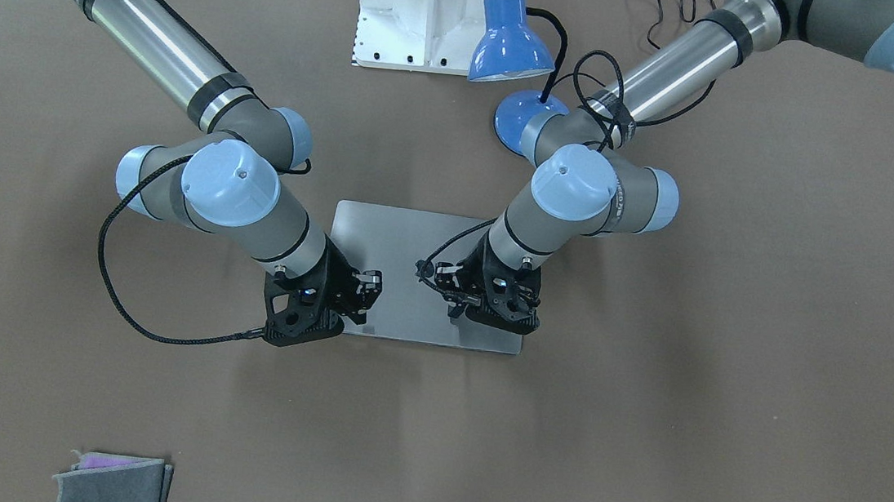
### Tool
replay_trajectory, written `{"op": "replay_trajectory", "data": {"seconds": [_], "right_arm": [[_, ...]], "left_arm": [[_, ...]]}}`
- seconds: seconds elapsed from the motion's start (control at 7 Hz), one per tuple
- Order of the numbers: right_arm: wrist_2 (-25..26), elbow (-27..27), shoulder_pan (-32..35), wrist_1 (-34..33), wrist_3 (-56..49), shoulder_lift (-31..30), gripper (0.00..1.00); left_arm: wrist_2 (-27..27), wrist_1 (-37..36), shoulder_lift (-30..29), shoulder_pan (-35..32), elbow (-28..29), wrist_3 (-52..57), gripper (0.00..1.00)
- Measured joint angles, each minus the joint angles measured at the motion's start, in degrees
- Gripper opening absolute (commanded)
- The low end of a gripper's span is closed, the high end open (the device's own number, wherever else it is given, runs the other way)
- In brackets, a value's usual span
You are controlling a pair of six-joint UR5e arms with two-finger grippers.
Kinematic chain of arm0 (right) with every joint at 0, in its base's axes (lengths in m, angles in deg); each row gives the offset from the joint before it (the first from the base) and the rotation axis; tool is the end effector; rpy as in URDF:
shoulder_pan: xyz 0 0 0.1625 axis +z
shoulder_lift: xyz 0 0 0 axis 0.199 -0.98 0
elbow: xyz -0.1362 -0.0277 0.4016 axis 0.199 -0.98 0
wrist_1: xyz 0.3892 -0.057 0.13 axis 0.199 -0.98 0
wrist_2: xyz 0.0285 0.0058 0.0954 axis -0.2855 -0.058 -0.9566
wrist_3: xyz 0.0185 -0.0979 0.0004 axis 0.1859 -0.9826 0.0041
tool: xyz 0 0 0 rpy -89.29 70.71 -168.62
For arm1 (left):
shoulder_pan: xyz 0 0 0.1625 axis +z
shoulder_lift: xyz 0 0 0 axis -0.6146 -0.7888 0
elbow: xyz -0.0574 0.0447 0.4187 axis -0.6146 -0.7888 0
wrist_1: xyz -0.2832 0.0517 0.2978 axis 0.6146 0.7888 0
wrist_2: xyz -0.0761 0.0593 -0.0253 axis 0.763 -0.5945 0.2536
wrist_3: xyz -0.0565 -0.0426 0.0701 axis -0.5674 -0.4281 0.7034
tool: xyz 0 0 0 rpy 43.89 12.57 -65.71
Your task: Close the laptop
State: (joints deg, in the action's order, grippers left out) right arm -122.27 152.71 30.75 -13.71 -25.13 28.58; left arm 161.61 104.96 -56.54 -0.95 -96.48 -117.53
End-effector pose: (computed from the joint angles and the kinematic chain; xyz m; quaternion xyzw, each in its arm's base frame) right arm -0.5408 -0.6007 0.2651 0.0856 -0.5325 -0.0291 0.8416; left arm 0.5634 -0.5714 0.2559 0.1090 0.5333 0.0029 0.8389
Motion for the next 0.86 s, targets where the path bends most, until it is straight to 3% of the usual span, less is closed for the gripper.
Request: {"op": "replay_trajectory", "data": {"seconds": [0.14,0.29,0.57,0.86], "right_arm": [[-1.6,0.1,1.0,-0.3,0.5,1.0,0.21],[-5.6,1.0,3.2,-0.7,0.7,1.3,0.98],[-12.3,7.7,7.8,-5.8,0.9,-1.0,0.99],[-13.7,17.4,13.4,-18.1,0.0,-5.0,1.0]], "left_arm": [[1.1,0.0,-0.7,-0.7,-0.6,-0.8,0.33],[3.5,-0.2,-1.0,-2.3,-2.2,-1.9,0.97],[5.9,-1.5,1.0,-5.4,-8.8,-2.5,0.98],[6.8,-8.2,7.2,-12.5,-19.7,-2.2,0.98]]}}
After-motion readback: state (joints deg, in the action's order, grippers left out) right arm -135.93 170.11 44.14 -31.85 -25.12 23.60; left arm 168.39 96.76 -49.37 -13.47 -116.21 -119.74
